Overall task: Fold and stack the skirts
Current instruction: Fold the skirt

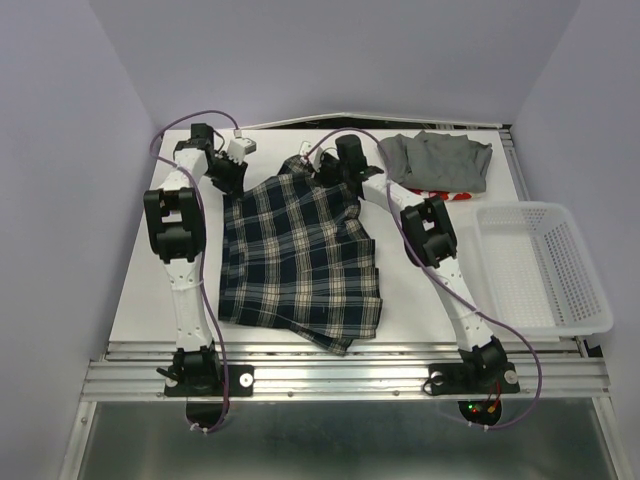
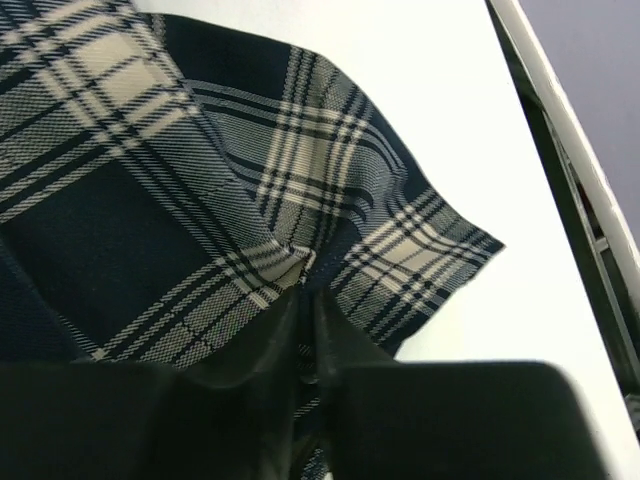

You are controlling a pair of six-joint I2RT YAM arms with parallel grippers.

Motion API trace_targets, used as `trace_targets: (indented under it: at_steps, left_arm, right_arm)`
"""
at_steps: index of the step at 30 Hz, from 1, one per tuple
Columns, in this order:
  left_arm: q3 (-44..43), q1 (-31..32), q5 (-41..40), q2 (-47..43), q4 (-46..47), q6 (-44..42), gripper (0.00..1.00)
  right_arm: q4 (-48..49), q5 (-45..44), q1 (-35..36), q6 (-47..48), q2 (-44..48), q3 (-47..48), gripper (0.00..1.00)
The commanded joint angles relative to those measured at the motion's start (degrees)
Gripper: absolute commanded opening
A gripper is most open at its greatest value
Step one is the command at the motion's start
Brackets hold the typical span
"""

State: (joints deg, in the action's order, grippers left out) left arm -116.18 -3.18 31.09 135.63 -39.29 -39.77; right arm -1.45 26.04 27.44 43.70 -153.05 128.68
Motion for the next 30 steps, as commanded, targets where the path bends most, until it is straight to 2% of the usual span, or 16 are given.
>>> trace_targets:
  at_steps: [1,2,5,7,12,21,27,30]
  left_arm:
    - [1.04,-0.77,0.64,-0.19,-1.76,-0.58,0.31]
    - [0.96,-0.86,0.99,-0.19,-1.67,-0.49,0.27]
    - [0.34,-0.78,1.6,-1.16,-1.06,-0.49,0.13]
    - [-0.53,-0.86,1.6,-2.3,-0.36,0.04,0.0]
    - [-2.47,-0.78,3.97,-5.72,-1.4,-0.57,0.0]
    - [14.74,-0.6,2.92,-23.46,12.03,-1.97,0.0]
    - [17.39,-0.69,3.01,-29.1,11.96,-5.93,0.0]
    - [20.2,-0.6,3.45,-32.7,11.08,-9.09,0.0]
  right_arm:
    - [4.44,-1.52,-0.02,1.3,3.37,0.43,0.1]
    - [5.31,-2.48,-0.02,0.95,3.38,0.6,0.01]
    - [6.72,-3.36,-0.02,0.16,4.43,1.13,0.01]
    - [7.43,-3.89,-0.55,-0.2,5.13,2.18,0.01]
    - [7.69,-4.51,-1.07,0.15,6.45,4.12,0.01]
    - [9.01,-3.63,-2.12,2.0,15.84,-3.43,0.01]
    - [7.87,-4.07,-3.18,2.26,21.73,-6.5,0.01]
    - [3.75,-0.56,-3.18,3.76,27.88,-11.69,0.01]
